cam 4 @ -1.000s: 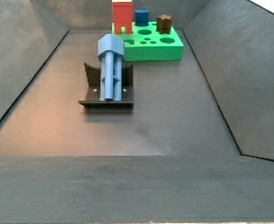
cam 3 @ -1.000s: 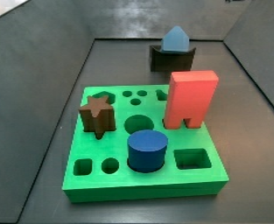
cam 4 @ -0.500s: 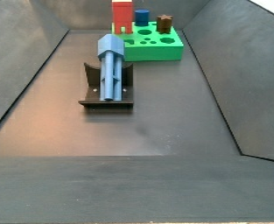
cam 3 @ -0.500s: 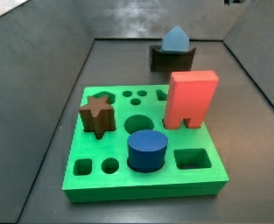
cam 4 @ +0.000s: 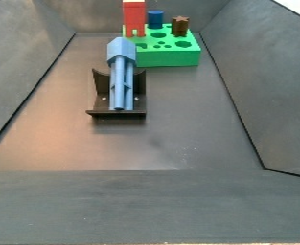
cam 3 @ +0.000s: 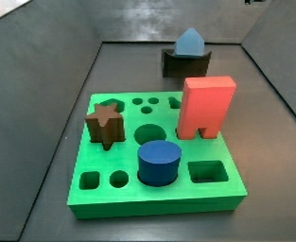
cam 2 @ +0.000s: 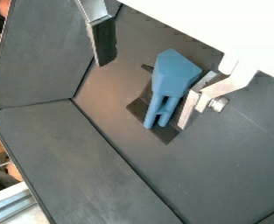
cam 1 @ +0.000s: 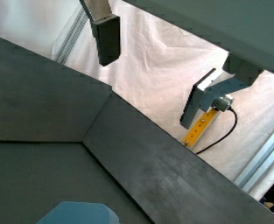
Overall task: Pick up the 3 prong object. Move up. Rotate the 3 prong object. Place the 3 prong object on the fixture. Regrasp the 3 prong object. Move to above the board. Insert the 3 prong object.
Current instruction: Regrasp the 3 prong object.
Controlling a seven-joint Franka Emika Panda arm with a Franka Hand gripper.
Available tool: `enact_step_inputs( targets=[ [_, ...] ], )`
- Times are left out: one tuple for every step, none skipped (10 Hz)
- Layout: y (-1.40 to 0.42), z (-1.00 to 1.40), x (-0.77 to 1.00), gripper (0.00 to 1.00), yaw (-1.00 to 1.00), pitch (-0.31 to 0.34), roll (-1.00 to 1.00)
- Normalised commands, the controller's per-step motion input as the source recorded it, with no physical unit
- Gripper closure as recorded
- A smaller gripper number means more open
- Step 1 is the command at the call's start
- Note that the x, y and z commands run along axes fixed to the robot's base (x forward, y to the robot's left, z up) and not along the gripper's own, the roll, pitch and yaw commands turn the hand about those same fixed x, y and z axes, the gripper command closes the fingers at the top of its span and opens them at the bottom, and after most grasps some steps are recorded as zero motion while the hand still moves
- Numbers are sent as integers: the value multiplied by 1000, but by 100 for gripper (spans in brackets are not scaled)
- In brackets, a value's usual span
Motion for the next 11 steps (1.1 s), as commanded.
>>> enact_step_inputs(
  targets=[
    [-53,-39,747,0,70,29,150],
    [-53,-40,738,0,72,39,142],
    [-53,-39,732,0,74,46,139],
    [-53,-37,727,0,76,52,134],
    [-52,-32,720,0,81,60,128],
    [-51,-29,716,0,84,65,125],
    [-50,-29,714,0,85,68,123],
    [-49,-28,713,0,86,69,123],
    [-49,-28,713,0,86,70,123],
    [-48,-27,712,0,87,70,123],
    [-48,-27,712,0,87,71,123]
  ],
)
